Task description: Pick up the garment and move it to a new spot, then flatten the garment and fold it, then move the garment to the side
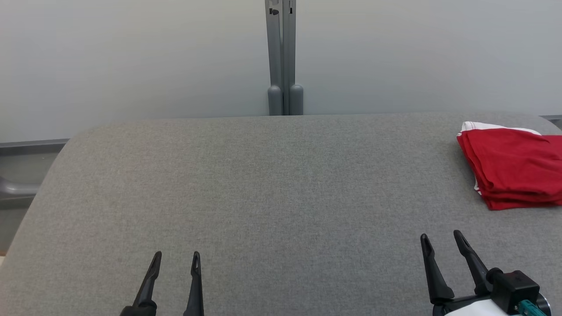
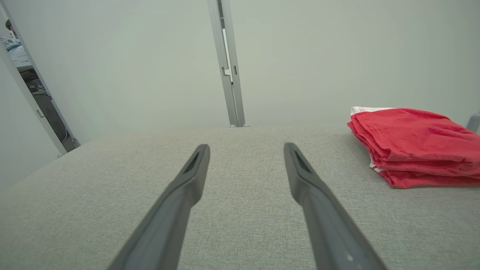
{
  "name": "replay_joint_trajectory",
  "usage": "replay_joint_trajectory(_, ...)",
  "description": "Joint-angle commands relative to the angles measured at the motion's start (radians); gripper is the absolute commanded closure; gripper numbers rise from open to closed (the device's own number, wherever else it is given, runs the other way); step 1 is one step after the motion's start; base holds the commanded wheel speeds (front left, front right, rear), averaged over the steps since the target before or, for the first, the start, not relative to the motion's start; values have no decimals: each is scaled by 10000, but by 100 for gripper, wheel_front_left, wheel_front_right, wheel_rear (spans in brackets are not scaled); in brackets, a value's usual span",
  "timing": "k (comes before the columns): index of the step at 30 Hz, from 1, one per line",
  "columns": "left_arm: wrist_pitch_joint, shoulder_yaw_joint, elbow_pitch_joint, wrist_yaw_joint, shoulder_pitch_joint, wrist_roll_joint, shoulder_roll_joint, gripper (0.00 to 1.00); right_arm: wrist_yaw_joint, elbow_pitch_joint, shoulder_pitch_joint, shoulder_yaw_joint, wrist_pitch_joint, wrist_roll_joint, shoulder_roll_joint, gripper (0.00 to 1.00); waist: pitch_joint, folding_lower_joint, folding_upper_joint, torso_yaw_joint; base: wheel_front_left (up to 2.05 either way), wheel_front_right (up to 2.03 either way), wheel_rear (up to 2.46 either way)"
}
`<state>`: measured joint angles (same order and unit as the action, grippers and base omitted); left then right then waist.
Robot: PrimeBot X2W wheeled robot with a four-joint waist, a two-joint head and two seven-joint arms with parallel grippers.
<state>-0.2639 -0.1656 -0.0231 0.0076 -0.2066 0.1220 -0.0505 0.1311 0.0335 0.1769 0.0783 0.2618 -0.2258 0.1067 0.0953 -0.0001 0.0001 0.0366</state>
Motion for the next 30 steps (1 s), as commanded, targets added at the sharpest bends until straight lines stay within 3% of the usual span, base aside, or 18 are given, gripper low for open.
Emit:
replay_joint_trajectory(1,2,42,-19,-23,-28,35,-6,0,-11,46,76,7,39,63,5,0,-5,1,-1,-8,0,0,0)
replay_joint_trajectory(14,2,78,-32,39,47,-5,-5,0,-11,67,24,16,37,38,24,0,-23,1,-1,-61,0,0,0)
replay_joint_trajectory(15,0,38,-34,15,12,-13,0,100,0,48,0,17,-2,-2,4,100,-24,1,-1,-62,0,0,0)
replay_joint_trajectory(19,3,-1,-312,11,-48,47,2,100,4,328,65,45,-16,-80,-39,100,-29,1,-1,-65,0,0,0)
replay_joint_trajectory(30,406,232,-510,-163,401,2422,-147,100,3,563,-368,-115,-463,-2245,-14,100,-114,1,-1,-92,0,0,0)
